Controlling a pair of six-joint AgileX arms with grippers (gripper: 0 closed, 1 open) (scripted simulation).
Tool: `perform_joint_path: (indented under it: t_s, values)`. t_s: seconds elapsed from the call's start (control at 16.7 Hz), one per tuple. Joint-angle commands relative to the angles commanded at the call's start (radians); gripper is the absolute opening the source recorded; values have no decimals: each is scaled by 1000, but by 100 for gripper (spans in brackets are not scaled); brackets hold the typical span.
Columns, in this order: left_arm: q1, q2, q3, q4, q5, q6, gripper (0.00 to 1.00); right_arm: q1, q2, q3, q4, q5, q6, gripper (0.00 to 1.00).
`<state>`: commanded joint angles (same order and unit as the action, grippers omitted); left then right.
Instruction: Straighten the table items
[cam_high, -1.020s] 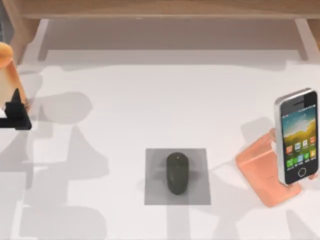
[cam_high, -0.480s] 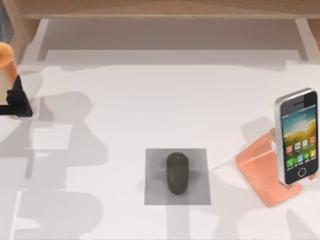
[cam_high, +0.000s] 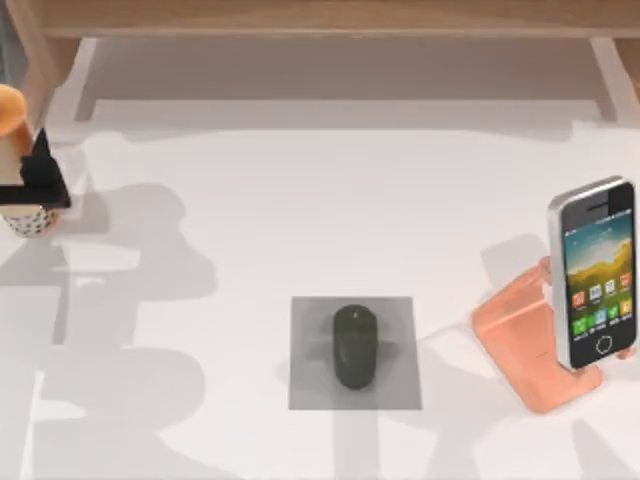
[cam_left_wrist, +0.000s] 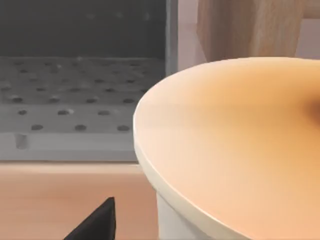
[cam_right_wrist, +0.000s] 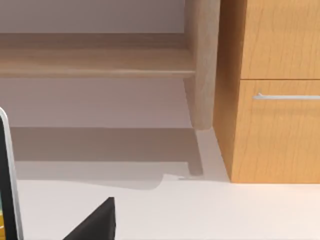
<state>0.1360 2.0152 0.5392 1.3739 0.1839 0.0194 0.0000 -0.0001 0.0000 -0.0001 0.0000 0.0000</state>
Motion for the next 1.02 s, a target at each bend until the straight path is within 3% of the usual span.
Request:
perform_joint_path:
  t_s: [0.18,0.96,1.02]
  values:
    - [0,0,0,0,0,0,100,0,0,0,0,0,0,100]
    - [0,0,0,0,0,0,2,0,0,0,0,0,0,100]
    - [0,0,0,0,0,0,0,0,0,0,0,0,0,100]
